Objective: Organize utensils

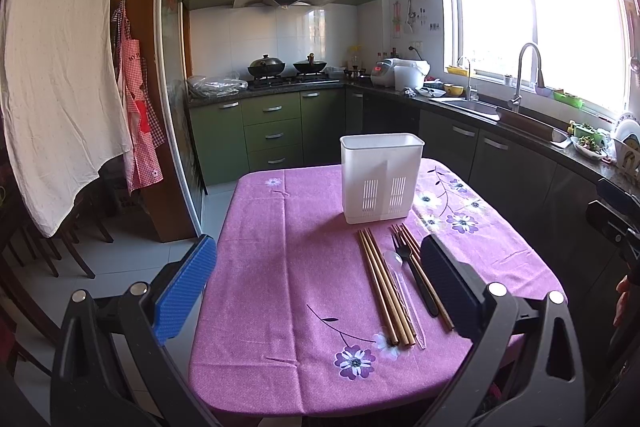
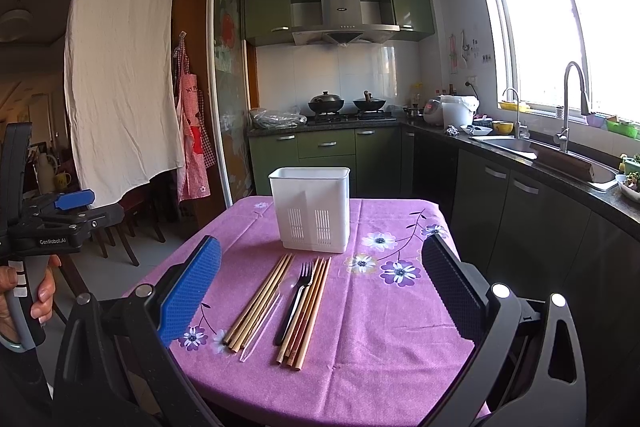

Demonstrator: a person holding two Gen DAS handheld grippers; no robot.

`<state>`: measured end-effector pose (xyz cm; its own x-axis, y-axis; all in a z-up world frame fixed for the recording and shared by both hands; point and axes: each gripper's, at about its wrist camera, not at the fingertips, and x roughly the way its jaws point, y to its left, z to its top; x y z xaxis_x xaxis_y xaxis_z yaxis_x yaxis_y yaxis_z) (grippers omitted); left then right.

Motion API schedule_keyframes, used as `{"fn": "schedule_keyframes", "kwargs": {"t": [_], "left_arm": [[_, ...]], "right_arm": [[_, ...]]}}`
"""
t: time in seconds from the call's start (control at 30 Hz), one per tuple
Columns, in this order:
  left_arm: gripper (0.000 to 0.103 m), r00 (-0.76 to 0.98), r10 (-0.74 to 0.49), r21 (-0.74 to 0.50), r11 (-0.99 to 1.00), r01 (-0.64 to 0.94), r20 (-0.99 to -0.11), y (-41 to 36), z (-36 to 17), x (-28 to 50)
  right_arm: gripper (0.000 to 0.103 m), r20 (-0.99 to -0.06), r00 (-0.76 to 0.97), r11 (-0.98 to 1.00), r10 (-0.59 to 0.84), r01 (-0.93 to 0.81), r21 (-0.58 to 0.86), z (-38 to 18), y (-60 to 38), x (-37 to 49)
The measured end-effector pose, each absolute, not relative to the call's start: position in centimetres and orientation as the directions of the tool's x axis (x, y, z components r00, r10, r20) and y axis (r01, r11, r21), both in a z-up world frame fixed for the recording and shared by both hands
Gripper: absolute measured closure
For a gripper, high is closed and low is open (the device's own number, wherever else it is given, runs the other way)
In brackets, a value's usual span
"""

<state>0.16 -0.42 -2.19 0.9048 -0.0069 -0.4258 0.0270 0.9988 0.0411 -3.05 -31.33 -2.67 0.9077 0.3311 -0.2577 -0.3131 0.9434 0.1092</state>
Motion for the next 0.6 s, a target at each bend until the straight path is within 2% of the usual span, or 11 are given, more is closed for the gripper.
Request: {"fn": "schedule_keyframes", "kwargs": {"t": [0.6], "left_arm": [[0.006, 0.896, -0.019, 0.038, 0.998, 0.040, -0.444, -0.54, -2.97, 0.32]], "right_arm": [[0.004, -0.274, 0.904, 0.944, 0.329, -0.312, 0.105, -2.98, -31.26, -2.77]]}}
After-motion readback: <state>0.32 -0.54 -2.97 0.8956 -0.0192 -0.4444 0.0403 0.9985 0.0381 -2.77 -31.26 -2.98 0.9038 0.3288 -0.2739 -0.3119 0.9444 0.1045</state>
